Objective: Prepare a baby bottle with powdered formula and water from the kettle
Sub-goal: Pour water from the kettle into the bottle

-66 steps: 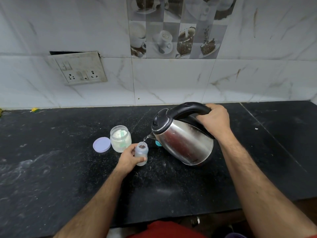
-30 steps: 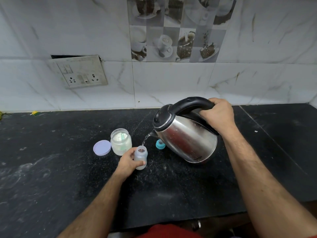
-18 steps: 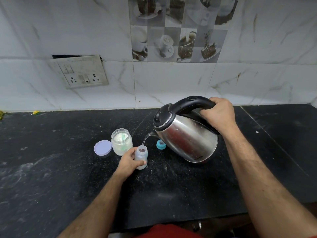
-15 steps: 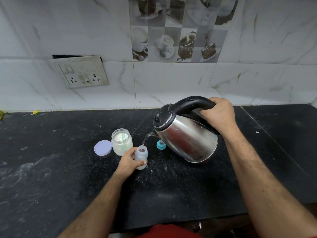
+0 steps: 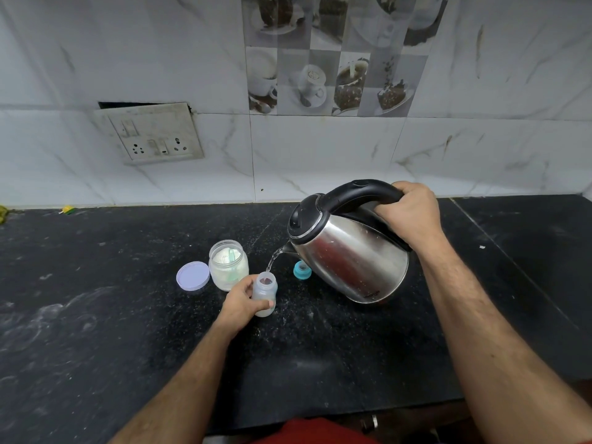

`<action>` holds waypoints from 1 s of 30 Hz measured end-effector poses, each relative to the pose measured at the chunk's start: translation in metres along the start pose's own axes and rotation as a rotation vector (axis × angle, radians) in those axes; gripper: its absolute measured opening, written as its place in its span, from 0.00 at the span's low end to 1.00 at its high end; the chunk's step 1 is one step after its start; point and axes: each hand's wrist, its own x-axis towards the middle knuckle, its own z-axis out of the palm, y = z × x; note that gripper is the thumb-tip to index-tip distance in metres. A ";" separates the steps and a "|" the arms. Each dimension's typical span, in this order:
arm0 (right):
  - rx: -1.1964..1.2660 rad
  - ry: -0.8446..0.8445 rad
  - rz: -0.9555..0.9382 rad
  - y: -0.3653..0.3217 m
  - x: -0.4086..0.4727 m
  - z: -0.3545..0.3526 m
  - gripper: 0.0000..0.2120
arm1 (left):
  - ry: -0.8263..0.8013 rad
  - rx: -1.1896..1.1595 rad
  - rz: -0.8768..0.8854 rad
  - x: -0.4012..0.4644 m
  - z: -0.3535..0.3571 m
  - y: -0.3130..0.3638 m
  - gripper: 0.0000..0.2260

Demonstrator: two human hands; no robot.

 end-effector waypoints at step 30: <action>-0.024 -0.014 -0.004 0.002 0.004 0.004 0.03 | -0.001 0.011 -0.009 0.005 -0.002 0.001 0.26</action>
